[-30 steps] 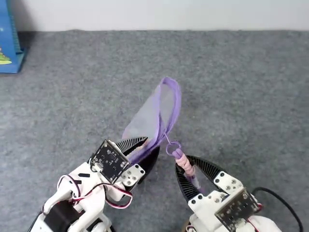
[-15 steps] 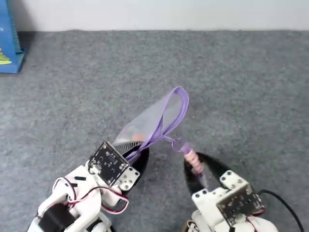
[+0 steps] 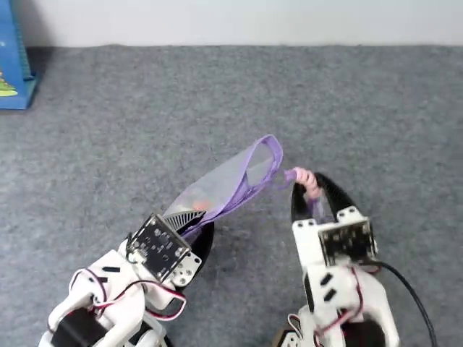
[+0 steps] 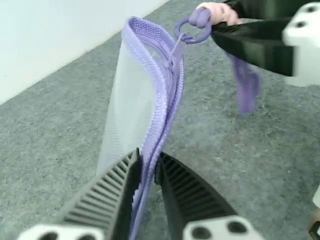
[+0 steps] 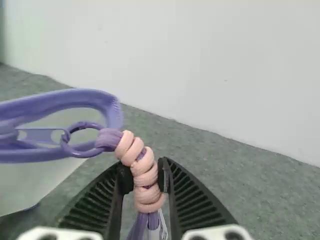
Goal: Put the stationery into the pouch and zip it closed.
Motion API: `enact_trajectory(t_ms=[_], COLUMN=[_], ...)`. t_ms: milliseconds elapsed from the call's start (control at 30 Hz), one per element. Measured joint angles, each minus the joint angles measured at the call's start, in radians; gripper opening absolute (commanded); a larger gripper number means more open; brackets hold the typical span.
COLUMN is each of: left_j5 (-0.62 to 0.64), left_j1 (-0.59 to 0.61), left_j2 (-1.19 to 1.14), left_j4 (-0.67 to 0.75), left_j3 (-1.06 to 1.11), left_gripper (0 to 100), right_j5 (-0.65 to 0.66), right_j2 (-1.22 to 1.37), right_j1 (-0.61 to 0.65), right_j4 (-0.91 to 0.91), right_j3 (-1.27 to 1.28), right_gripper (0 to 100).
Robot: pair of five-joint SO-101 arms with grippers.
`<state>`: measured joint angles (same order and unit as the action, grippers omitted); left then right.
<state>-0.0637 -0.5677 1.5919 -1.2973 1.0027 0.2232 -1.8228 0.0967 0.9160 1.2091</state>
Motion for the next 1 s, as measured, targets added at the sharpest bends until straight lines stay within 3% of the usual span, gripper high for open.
enact_trajectory(t_ms=[400, 767, 1000], left_j5=[0.0, 0.0, 0.0], left_j1=[0.012, 0.038, 0.04], left_j2=[0.137, 0.169, 0.169], left_j4=[-0.023, -0.023, -0.023], left_j3=[0.046, 0.043, 0.043], left_gripper=[1, 1, 1], right_j5=[0.0, -0.002, -0.002], right_j2=[0.0, 0.02, 0.017], right_j1=[-0.16, -0.302, -0.304], right_j4=[-0.41, -0.466, -0.466], right_j3=[0.327, 0.453, 0.453], right_gripper=[0.8, 0.8, 1.2])
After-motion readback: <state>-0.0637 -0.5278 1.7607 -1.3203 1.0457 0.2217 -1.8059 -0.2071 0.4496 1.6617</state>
